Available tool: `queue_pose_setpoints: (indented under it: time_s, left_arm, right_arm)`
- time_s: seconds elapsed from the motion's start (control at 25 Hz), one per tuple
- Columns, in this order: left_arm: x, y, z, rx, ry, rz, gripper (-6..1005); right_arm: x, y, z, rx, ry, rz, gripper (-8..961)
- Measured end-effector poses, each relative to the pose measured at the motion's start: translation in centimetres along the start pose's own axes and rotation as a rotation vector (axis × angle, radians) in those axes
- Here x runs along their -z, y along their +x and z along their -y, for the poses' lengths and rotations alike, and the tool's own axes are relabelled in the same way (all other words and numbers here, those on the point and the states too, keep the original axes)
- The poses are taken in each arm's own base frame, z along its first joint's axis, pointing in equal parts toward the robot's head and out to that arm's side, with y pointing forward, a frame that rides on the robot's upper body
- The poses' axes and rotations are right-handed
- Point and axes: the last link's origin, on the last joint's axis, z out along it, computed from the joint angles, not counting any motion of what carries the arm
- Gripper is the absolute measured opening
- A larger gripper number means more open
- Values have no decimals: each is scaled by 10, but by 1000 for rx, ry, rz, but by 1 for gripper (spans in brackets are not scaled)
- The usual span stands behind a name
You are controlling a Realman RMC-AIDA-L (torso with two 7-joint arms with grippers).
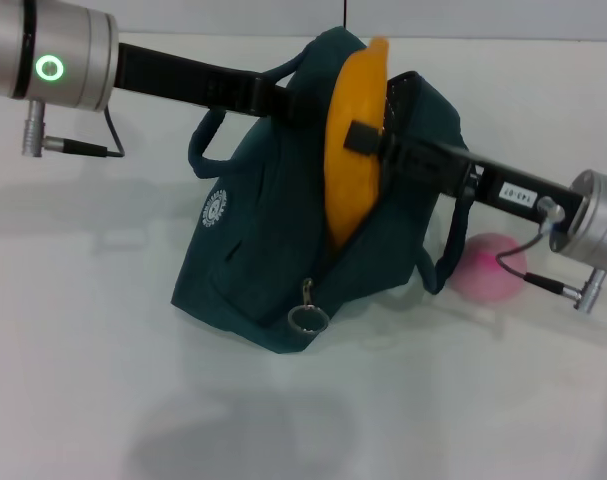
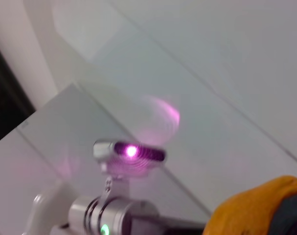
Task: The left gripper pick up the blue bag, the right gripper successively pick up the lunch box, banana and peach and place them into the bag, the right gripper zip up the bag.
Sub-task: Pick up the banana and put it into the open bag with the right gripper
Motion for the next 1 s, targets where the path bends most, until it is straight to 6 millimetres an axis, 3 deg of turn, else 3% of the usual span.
queue_pose_setpoints:
  time_s: [0.4,0.72,1.0]
  left_arm:
    - [2,0,1,4,6,2,56]
    - [0,0,0,8,2,2,56]
    - [2,-3,2,21,4,-2,56]
  right_arm:
    - [18,-1,-4,66,-27,-61,449]
    - [30,-21,-1,335,1,-33,449]
    - [31,-18,1,306,-4,-176,449]
